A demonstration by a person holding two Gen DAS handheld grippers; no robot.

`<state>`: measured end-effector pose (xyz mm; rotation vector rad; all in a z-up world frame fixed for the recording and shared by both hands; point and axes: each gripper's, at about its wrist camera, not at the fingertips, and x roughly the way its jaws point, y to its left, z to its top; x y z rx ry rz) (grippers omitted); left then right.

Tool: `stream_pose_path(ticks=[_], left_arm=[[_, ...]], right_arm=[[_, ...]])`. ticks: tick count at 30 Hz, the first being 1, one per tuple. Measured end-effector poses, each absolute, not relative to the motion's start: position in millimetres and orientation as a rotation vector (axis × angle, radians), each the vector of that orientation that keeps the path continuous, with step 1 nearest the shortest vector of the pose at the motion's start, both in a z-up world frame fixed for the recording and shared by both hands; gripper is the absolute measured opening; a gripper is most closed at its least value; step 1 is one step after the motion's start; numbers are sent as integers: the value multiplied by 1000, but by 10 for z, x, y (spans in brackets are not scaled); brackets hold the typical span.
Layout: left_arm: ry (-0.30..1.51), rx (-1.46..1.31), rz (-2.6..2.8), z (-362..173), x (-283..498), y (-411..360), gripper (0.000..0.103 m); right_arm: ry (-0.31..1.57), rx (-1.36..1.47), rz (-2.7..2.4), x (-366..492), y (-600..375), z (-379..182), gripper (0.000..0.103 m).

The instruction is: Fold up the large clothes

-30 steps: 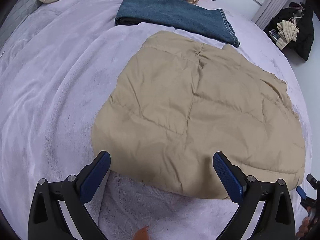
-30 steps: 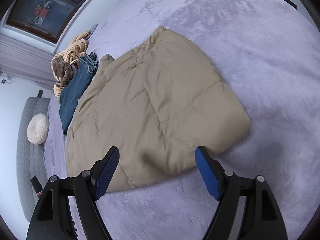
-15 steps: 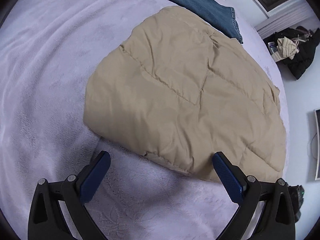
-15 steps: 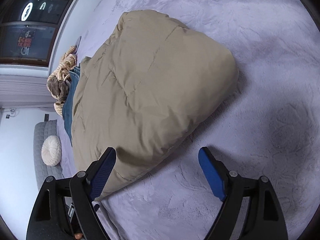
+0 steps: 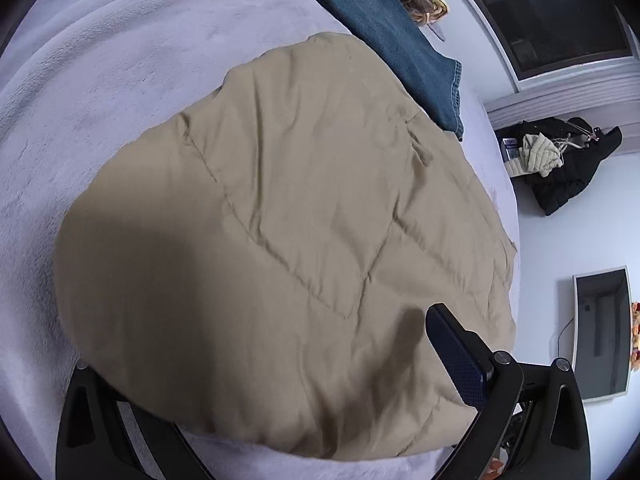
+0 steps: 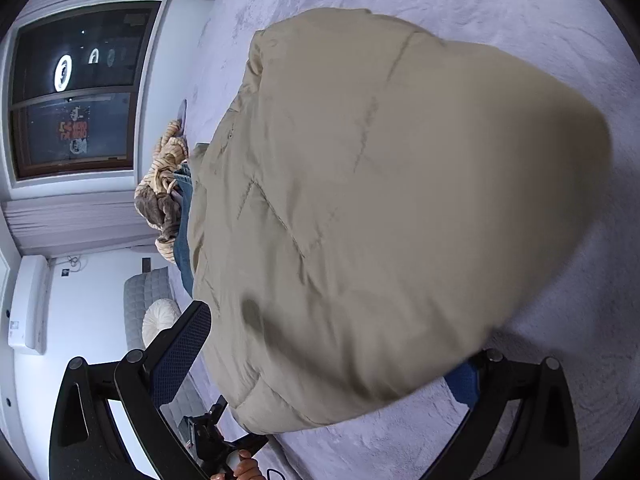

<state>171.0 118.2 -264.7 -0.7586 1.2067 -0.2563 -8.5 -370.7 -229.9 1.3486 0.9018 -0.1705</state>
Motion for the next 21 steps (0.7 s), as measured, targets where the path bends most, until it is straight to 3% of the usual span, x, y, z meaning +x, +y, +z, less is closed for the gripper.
stream_pose_path(ticks=[2,3,4,5,6,7,9,10,11,13,16,21], left_arm=[[1199,-762,-233,-2707,1786,1174,102],[1190,-760,-220,-2716,1796,1163,97],[1180,-755,-209,-2718,1812,1161,77],[1169,-753,-209,-2705,1821,1173,66],[1157,-772,-225,-2695,1819,1198,44],[1148,-795,-239,-2685,1798,1229,31],[1124,-792,-253,-2595,1775,1254,23],[1112,-763,-257,-2518,1775,1236,22],[1100,-730,-260,-2449,1758,1207,21],[1068,-651,-261,-2271,1691,1120,20],[1029,-591,-261,-2046,1569,1072,20],[1004,-553,-247,-1790,1274,1052,20]], right_arm=[[919,1359,-157,1,-3700,-2386,103],[929,1363,-157,24,-3695,-2425,103],[937,1368,-159,45,-3695,-2456,103],[936,1375,-158,58,-3695,-2465,103],[929,1385,-158,52,-3687,-2468,103],[923,1396,-158,41,-3694,-2465,102],[922,1419,-165,3,-3713,-2466,92],[927,1432,-160,-8,-3726,-2480,65],[930,1451,-140,-19,-3738,-2495,46],[929,1444,-125,-39,-3747,-2460,32],[937,1392,-92,-34,-3743,-2323,25],[952,1353,-27,-113,-3746,-2116,23]])
